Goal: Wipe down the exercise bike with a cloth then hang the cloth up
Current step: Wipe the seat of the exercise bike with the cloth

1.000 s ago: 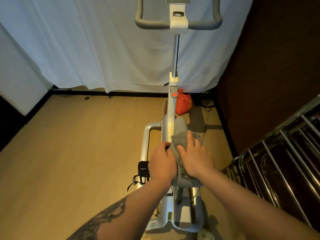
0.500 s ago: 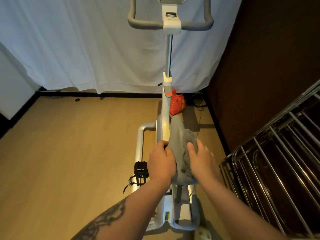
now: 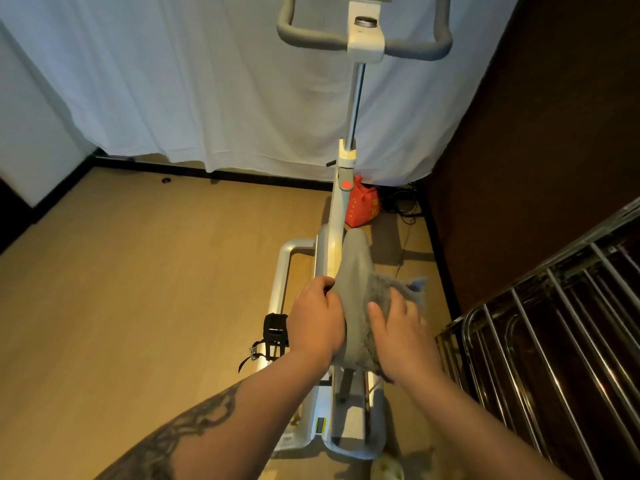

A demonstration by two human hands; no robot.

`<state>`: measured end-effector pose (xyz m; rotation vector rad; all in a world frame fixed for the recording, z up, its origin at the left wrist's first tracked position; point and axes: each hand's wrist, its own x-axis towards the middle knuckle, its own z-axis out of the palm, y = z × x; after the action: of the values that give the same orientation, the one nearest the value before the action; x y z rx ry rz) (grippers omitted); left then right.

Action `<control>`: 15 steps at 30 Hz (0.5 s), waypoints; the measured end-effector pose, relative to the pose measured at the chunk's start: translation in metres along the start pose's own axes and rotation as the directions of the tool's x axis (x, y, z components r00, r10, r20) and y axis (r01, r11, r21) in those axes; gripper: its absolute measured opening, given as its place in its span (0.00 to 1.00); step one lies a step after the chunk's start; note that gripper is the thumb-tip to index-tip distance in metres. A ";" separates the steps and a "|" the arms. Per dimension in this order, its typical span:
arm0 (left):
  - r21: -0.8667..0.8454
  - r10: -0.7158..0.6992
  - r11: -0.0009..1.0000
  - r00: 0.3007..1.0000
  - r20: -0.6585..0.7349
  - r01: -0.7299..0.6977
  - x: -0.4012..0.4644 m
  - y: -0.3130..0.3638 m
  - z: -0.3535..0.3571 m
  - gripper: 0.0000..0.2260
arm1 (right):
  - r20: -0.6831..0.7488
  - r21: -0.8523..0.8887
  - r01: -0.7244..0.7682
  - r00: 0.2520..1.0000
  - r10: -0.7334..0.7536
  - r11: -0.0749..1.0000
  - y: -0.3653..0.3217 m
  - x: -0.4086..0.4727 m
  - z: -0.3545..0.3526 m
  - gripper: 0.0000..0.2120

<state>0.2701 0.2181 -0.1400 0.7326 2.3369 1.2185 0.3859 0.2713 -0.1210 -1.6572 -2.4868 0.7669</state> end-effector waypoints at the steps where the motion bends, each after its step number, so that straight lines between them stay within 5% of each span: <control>1: 0.014 -0.003 1.000 1.000 -0.003 0.003 0.000 0.001 -0.001 0.11 | 0.040 0.028 -0.040 0.998 0.039 0.999 -0.001 0.017 0.000 0.29; 7: -0.019 -0.031 0.999 0.999 -0.014 0.031 -0.006 0.005 -0.004 0.11 | -0.043 0.432 -0.101 0.990 0.133 0.896 0.017 0.014 0.021 0.34; 13: -0.050 -0.086 0.995 0.996 -0.040 0.084 -0.007 0.009 -0.003 0.11 | -0.013 0.749 -0.130 0.977 0.211 0.650 0.029 0.014 0.024 0.11; 15: -0.013 -0.101 0.995 0.993 -0.068 0.101 -0.008 0.010 -0.003 0.11 | 0.091 0.824 -0.180 0.978 0.188 0.538 0.030 0.016 0.019 0.14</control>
<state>0.2774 0.2168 -0.1290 0.5701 2.3906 1.2275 0.3988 0.2878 -0.1541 -1.4757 -1.4496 1.6216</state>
